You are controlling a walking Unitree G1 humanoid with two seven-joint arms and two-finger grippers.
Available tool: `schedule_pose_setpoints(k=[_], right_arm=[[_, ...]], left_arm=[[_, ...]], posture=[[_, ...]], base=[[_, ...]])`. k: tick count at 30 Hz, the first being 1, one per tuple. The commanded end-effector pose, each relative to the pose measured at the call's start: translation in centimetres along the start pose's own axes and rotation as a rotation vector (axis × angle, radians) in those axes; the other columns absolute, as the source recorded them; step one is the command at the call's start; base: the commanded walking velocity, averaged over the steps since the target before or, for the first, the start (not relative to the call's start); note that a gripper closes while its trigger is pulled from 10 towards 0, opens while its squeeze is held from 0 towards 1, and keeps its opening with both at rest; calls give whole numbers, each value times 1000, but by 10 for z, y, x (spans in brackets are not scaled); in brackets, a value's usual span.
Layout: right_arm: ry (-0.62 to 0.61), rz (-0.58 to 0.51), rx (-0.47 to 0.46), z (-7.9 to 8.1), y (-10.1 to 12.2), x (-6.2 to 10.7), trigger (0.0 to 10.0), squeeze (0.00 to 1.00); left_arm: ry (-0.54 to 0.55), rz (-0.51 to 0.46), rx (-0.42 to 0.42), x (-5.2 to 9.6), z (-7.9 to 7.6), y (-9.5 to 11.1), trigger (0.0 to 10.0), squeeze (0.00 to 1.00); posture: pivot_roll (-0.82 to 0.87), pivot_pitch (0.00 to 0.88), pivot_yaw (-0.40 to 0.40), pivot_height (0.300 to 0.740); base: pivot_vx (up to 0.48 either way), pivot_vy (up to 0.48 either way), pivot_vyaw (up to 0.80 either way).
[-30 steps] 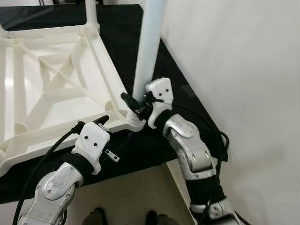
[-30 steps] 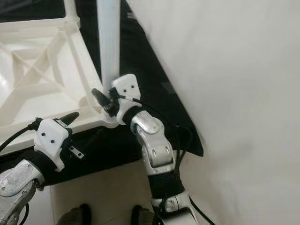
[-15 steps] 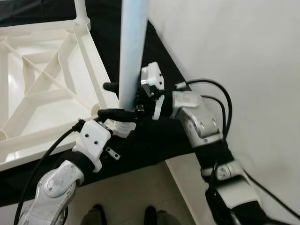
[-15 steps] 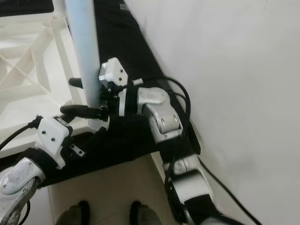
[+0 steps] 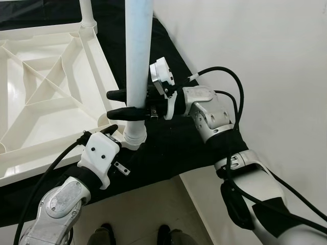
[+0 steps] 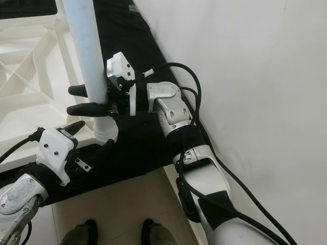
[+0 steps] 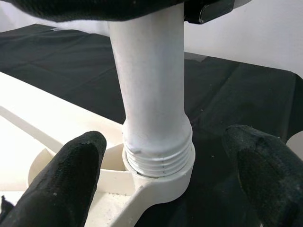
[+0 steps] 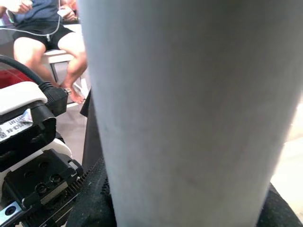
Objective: Building children table
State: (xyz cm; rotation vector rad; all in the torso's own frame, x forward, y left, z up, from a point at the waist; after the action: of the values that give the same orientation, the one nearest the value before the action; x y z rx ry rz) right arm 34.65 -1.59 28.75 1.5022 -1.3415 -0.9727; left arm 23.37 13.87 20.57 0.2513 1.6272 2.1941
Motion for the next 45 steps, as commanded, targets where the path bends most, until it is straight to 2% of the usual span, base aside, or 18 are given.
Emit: schedule_pose_setpoints(k=[1, 5, 7, 8, 9, 10, 11, 14, 17, 21, 22, 24, 25, 34, 35, 36, 39, 45], right_arm=[[-7, 53, -42, 4, -18, 5, 0, 0], [-142, 110, -47, -3, -28, 16, 0, 0], [-476, 218, -102, -8, -52, 26, 0, 0], [-813, 242, -193, -3, -68, 34, 0, 0], [-813, 242, -193, -3, -68, 34, 0, 0], [-1056, 273, -263, 4, -78, 47, 0, 0], [-1056, 273, -263, 4, -78, 47, 0, 0], [-1023, 276, -297, 43, -85, 22, 0, 0], [-941, 247, -283, 40, -82, 0, 0, 0], [-924, 238, -270, 30, -80, -4, 0, 0], [-921, 246, -255, 25, -76, -5, 10000, 0], [-930, 247, -233, 18, -68, -8, 10000, 0], [-928, 218, -235, 16, -62, -10, 10000, 1000], [-511, 55, -123, 4, -25, -20, 10000, 1000], [-454, 46, -104, 4, -23, -21, 10000, 847], [-336, 38, -86, 9, -21, -22, 10000, 0], [-146, 49, -74, 14, -20, -23, 10000, 0], [-109, 74, -88, 2, -21, -23, 10000, 0]], left_arm=[[-14, 3, 10, 2, -5, 0, 10000, 0], [-17, 1, 15, 2, -6, 1, 10000, 0], [-18, 2, 17, 2, -6, 0, 10000, 0], [-19, 3, 18, 3, -6, 0, 10000, 0], [-19, 3, 18, 3, -6, 0, 10000, 0], [-20, 3, 18, 3, -6, 0, 10000, 0], [-20, 3, 18, 3, -6, 0, 10000, 0], [-25, 0, 22, 1, -5, 1, 10000, 0], [-27, -6, 29, -1, -6, 2, 10000, 0], [-26, -9, 27, -2, -6, 3, 10000, 0], [-23, -7, 24, -1, -5, 3, 10000, 0], [-18, -4, 20, 0, -3, 2, 10000, 0], [-17, -4, 19, 0, -2, 2, 10000, 0], [-27, -5, 19, 0, -3, 4, 10000, 0], [-29, -2, 19, 0, -3, 3, 10000, 0], [-35, 0, 21, 0, -4, 3, 10000, 0], [-62, 4, 32, 1, -9, 3, 10000, 0], [-84, 11, 38, 4, -13, 3, 10000, 0]], posture=[[156, 278, -168, 740], [132, 286, -177, 740], [113, 292, -186, 740], [102, 293, -184, 740], [102, 293, -184, 740], [102, 297, -180, 740], [102, 297, -180, 740], [101, 298, -158, 740], [112, 289, -157, 740], [117, 291, -157, 740], [122, 290, -153, 740], [127, 288, -150, 740], [136, 287, -149, 740], [163, 282, -148, 740], [163, 282, -148, 740], [164, 280, -151, 740], [175, 284, -157, 740], [182, 291, -161, 740]], base=[[0, 0, 0], [0, 0, 0], [0, 0, 0], [0, 0, 0], [0, 0, 0], [0, 0, 0], [0, 0, 0], [0, 0, 0], [0, 0, 0], [0, 0, 0], [0, 0, 0], [0, 0, 0], [0, 0, 0], [0, 0, 0], [0, 0, 0], [0, 0, 0], [0, 0, 0], [0, 0, 0]])
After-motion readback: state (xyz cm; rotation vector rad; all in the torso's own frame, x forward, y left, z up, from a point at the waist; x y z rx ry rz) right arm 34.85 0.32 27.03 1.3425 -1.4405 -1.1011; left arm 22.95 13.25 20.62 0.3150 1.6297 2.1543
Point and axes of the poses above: a point about 5 cm out from each wrist's last joint towards the gripper, its own x axis pointing back from the gripper into the wrist, its own y axis along the axis of the wrist's last joint, z = x × y, the point moved 1 cm from there along -x, pointing out of the wrist towards the gripper, and after that the axes turned 1 degree about -x, right-handed, at the moved point
